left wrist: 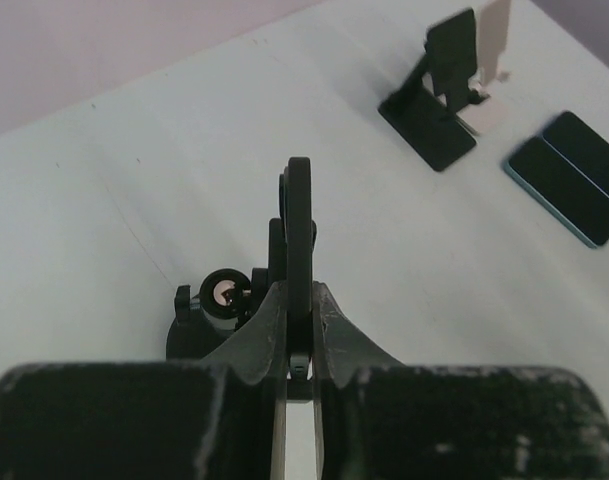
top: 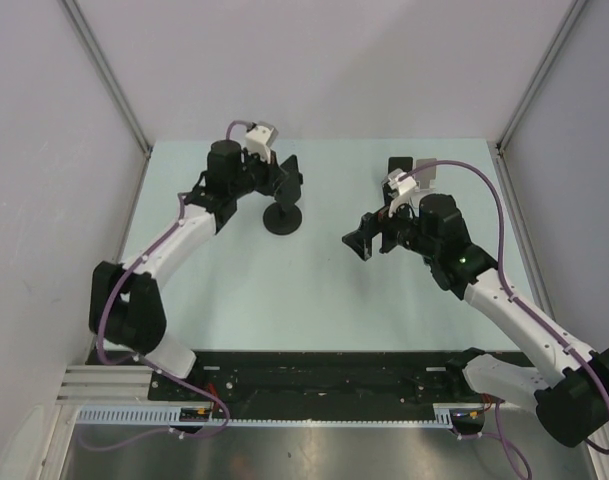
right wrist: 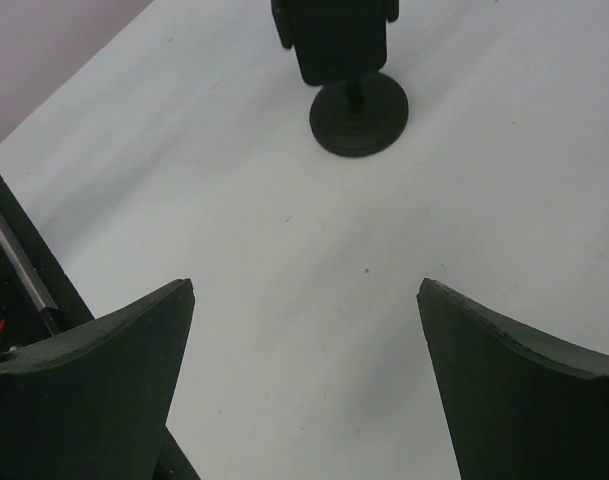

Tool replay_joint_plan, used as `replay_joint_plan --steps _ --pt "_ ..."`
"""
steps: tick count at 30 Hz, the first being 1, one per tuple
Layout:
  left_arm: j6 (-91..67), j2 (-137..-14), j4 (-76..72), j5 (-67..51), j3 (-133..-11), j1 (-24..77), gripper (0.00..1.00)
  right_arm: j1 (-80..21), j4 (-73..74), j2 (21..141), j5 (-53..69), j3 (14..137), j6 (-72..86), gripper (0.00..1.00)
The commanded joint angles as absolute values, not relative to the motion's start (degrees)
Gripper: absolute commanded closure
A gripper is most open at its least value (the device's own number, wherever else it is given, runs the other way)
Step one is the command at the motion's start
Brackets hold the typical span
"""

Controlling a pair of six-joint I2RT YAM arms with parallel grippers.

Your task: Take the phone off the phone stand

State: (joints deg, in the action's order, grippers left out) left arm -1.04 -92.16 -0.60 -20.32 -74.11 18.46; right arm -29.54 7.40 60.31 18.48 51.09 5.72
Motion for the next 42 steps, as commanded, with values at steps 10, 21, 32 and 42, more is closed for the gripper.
replay_joint_plan --steps 10,21,32,42 --pt "-13.1 -63.7 -4.2 -2.0 -54.1 33.9 1.00 -30.4 -2.5 63.7 23.8 51.2 6.3 0.00" --pt "-18.9 -58.4 -4.2 7.3 -47.4 41.9 0.79 -37.5 -2.7 65.7 16.1 52.2 6.5 0.00" --pt "-17.3 -52.5 -4.0 1.9 -49.3 39.6 0.11 -46.5 -0.3 66.9 1.0 56.0 6.8 0.00" --pt "-18.3 -41.8 -2.6 -1.9 -43.3 25.1 0.00 -56.9 -0.5 73.8 -18.3 63.0 7.0 0.00"
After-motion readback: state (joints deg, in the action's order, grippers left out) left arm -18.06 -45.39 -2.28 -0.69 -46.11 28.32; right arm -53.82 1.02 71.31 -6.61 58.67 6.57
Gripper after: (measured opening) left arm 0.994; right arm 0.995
